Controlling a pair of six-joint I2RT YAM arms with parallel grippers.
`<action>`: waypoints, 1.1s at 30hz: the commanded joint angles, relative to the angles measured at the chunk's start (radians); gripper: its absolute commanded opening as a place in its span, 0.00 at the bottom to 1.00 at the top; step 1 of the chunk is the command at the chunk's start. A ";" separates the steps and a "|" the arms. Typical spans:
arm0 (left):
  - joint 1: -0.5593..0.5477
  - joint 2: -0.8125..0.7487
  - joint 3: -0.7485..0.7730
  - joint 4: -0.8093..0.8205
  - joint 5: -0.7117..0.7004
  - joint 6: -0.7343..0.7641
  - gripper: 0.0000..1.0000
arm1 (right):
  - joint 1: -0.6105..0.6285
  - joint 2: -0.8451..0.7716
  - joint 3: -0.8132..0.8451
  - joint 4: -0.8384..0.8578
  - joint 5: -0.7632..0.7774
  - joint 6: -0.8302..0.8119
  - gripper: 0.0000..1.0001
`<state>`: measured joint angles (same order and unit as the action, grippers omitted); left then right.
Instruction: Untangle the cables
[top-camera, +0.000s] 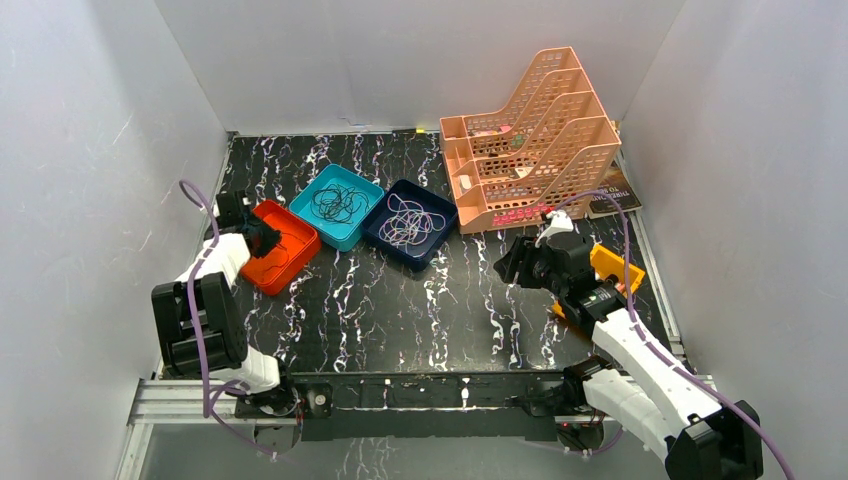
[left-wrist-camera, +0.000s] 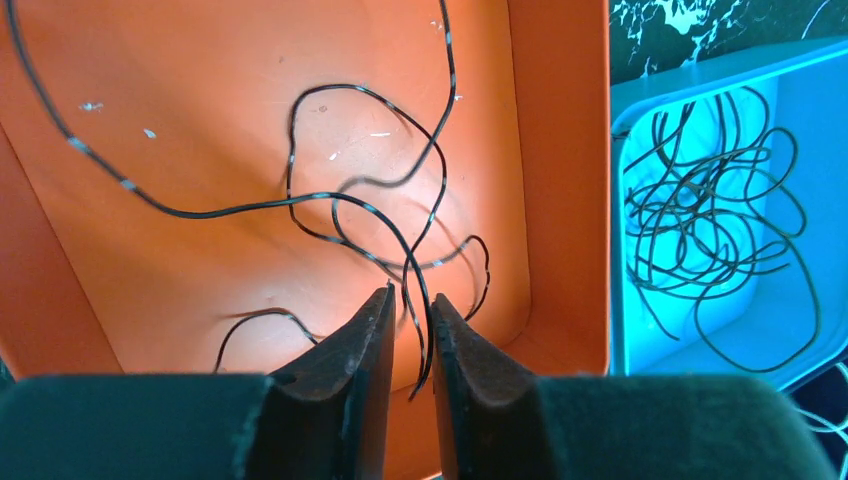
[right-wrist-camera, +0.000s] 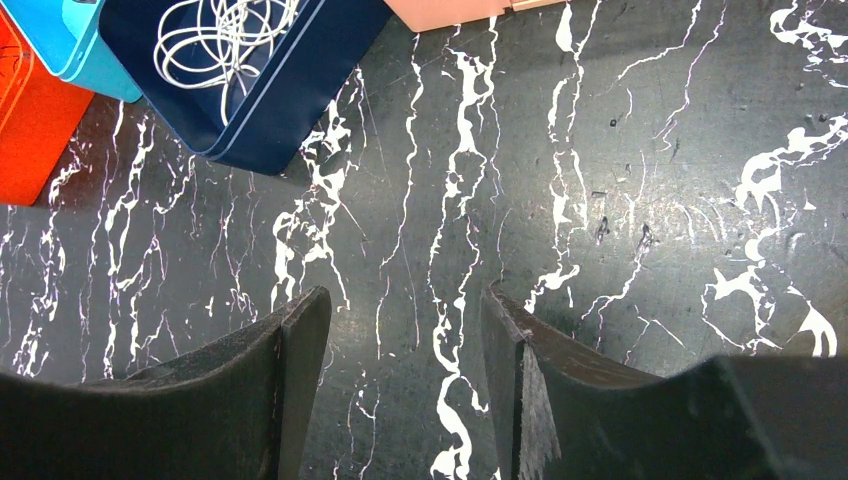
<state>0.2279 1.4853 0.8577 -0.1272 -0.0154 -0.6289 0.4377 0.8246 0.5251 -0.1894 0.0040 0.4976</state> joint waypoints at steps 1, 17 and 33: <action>0.014 -0.017 0.034 -0.029 0.049 0.004 0.23 | -0.004 -0.017 0.004 0.041 0.003 -0.005 0.65; 0.014 -0.190 0.120 -0.213 0.012 0.138 0.74 | -0.006 -0.007 -0.002 0.049 0.002 -0.009 0.65; 0.014 -0.096 0.247 -0.226 -0.079 0.327 0.73 | -0.004 0.005 -0.007 0.062 -0.018 -0.017 0.65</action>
<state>0.2348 1.3125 1.0664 -0.3511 -0.1104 -0.3660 0.4377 0.8299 0.5251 -0.1783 -0.0036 0.4938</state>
